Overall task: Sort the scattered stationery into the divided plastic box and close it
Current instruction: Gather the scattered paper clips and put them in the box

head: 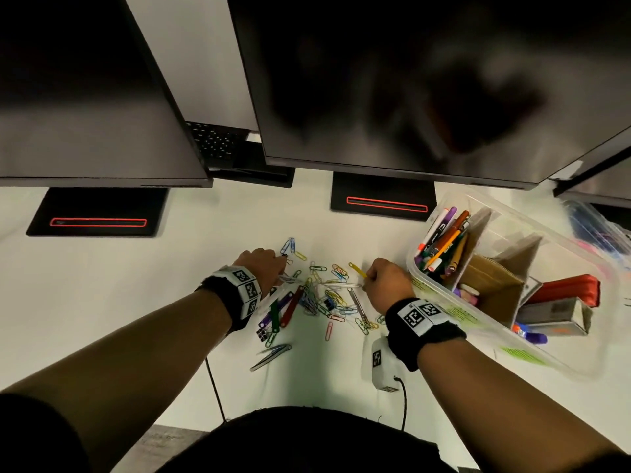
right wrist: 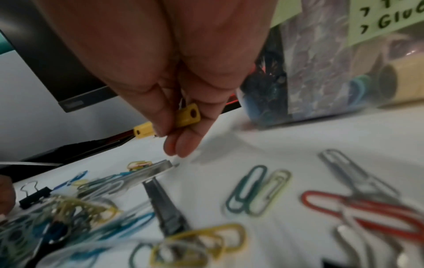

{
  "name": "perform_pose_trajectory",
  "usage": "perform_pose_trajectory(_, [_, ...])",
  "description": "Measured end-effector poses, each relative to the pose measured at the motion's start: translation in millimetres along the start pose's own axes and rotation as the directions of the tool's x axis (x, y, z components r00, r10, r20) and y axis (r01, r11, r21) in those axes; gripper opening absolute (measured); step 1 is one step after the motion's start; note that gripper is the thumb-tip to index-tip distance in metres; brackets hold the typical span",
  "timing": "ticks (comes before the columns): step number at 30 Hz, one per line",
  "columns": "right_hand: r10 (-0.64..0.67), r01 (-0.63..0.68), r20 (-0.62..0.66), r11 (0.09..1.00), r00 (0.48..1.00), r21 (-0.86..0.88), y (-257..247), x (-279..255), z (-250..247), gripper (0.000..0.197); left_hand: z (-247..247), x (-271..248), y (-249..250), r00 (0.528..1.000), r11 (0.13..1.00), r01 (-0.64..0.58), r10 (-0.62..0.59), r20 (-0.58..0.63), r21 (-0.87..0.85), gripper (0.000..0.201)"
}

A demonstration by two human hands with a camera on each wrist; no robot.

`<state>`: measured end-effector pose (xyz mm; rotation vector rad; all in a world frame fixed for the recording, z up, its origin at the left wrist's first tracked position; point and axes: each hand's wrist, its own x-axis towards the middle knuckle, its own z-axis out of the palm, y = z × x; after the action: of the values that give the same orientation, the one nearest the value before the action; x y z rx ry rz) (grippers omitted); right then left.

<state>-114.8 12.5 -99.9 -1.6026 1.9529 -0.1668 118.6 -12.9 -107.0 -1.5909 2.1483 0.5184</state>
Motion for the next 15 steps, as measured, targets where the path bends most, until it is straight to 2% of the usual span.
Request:
perform_pose_trajectory(1, [0.005,-0.005,0.004,1.0,1.0,0.006,0,-2,1,0.01,1,0,1,1.0,1.0,0.0,0.0,-0.002,0.006,0.025])
perform_pose_trajectory(5, [0.011,-0.01,0.093,1.0,0.996,-0.016,1,-6,10,0.04,0,-4,3,1.0,0.999,0.014,-0.015,-0.021,-0.036,0.026])
perform_pose_trajectory(9, [-0.012,0.028,0.154,0.994,0.988,-0.103,5,-10,19,0.05,-7,-11,0,0.997,0.996,0.008,-0.016,-0.081,-0.091,0.03])
perform_pose_trajectory(11, [0.0,0.02,0.154,0.991,0.988,-0.13,4,-9,22,0.047,-11,-14,-1,0.998,0.991,0.024,-0.032,-0.06,-0.134,0.031])
perform_pose_trajectory(15, [0.088,-0.055,0.137,0.972,0.987,-0.23,-1,-6,21,0.029,-18,-20,-3,0.996,0.967,0.084,-0.091,-0.021,-0.241,0.031])
